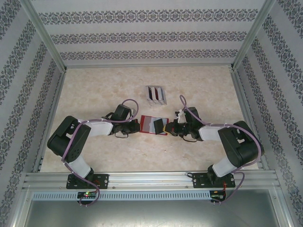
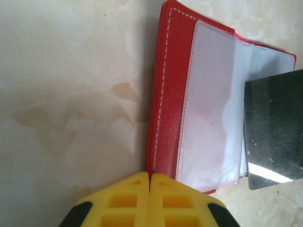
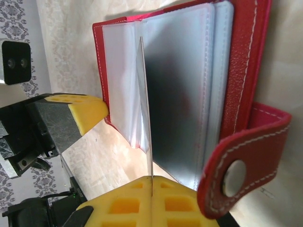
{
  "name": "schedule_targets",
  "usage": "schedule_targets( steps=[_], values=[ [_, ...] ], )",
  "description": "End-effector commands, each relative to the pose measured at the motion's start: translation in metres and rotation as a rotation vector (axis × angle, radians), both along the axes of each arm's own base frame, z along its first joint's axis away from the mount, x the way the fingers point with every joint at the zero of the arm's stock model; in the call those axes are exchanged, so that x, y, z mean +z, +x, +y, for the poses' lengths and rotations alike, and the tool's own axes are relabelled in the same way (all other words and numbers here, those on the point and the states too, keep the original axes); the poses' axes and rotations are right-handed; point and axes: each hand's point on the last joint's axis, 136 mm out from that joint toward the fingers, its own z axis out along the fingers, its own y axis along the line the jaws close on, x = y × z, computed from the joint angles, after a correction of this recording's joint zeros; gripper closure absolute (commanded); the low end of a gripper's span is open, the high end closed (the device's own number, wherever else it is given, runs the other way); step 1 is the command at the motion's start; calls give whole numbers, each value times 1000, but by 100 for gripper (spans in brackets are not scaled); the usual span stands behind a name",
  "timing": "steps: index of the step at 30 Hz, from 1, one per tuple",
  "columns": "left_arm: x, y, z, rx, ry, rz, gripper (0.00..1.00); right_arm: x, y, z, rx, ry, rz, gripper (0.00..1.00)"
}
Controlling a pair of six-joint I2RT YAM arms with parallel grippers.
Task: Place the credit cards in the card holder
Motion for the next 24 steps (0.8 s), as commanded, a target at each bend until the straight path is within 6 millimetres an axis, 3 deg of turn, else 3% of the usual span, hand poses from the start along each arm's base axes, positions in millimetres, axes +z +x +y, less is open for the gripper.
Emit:
schedule_targets(
  steps=[1,12,24],
  values=[
    [-3,-5,5,23,27,1,100,-5,5,-5,-41,-9,0,100],
    [-5,-7,3,16,27,8,100,-8,13,16,-7,36,37,100],
    [-3,-6,1,17,24,-1,100,-10,33,23,-63,48,31,100]
  ],
)
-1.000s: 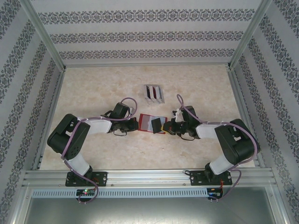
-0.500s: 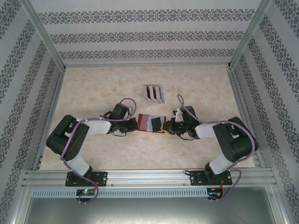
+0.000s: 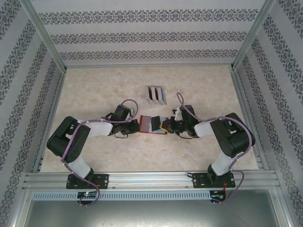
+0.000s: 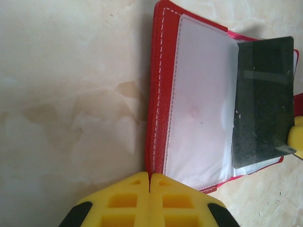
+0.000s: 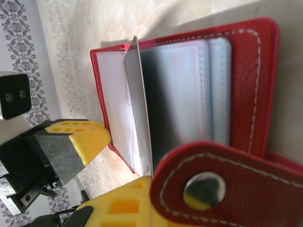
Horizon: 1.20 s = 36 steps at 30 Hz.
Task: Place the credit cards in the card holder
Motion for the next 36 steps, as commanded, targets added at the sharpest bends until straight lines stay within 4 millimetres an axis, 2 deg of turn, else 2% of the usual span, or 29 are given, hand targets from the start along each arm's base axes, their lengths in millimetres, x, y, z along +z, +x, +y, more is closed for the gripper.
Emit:
schedule_targets(
  steps=[1,9,14,17,19,27,33,36],
  values=[
    [-3,-5,0,10,21,1,100,0,11,8,-23,14,-14,100],
    [2,-9,-1,17,-2,6,100,2,8,37,7,48,-11,99],
    [4,-15,0,28,-8,34,100,0,5,45,42,39,-9,95],
    [4,-16,4,37,6,30,100,-3,1,46,72,32,-4,96],
    [3,-16,6,39,23,31,100,-6,-3,45,90,25,5,100],
    [-11,-14,13,55,76,58,100,-14,-18,38,157,26,46,100],
    [-10,-12,12,65,65,50,100,-14,-19,36,175,29,57,100],
    [-9,-12,10,60,54,45,100,-12,-14,48,191,40,49,100]
  ],
)
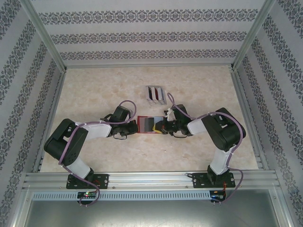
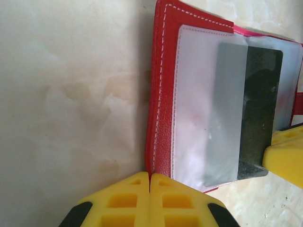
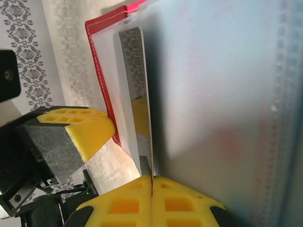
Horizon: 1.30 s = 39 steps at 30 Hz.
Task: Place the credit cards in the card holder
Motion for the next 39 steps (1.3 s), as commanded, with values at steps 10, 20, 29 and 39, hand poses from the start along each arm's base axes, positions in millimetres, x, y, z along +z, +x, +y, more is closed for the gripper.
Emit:
schedule_targets(
  steps=[10,20,29,39],
  values=[
    [-7,-5,0,-4,28,16,100,-1,7,44,94,12,-2,97],
    [4,-6,10,36,50,-14,81,14,4,14,51,-83,-57,65],
    [47,-4,19,70,48,-90,68,30,2,-8,37,-159,-123,58],
    [132,47,6,23,118,-244,14,86,39,-95,-125,-467,-557,44]
  ],
)
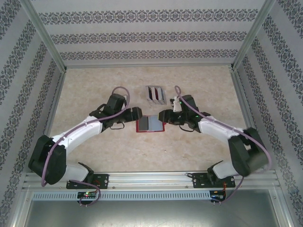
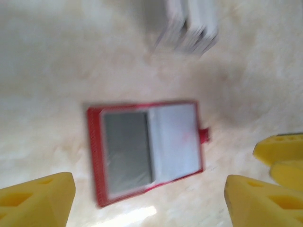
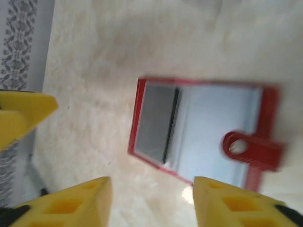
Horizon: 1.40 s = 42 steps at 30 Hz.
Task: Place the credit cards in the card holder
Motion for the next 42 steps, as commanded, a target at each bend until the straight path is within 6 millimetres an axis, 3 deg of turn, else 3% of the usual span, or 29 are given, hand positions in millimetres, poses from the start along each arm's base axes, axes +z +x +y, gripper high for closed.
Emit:
schedule_targets(
  steps=[1,4,8,13,16,19,21,27,34,42],
  values=[
    [9,17,-6,-30,94,0,12,-7,15,-58,-128,-261,-172,40],
    [15,46,-20,-38,118,1,8,-3,27,-104,-320,-352,-213,32],
    [17,87,-41,-49,112,-10,7,-7,33,-140,-442,-468,-273,25],
    [0,132,-49,16,111,20,7,-25,33,-154,-505,-523,-254,23],
    [-6,149,-57,26,86,21,7,-32,31,-154,-521,-501,-256,24],
    [-17,157,-69,23,42,35,9,-34,32,-154,-537,-486,-246,24],
    [-31,159,-64,91,42,72,12,-31,33,-151,-525,-477,-256,24],
    [-41,160,-83,41,-10,65,17,-32,33,-150,-524,-467,-258,24],
    [-18,154,-104,-33,-68,-14,21,-35,35,-145,-505,-455,-241,25],
    [-21,156,-105,-45,-23,-13,32,-32,34,-142,-489,-436,-242,25]
  ],
)
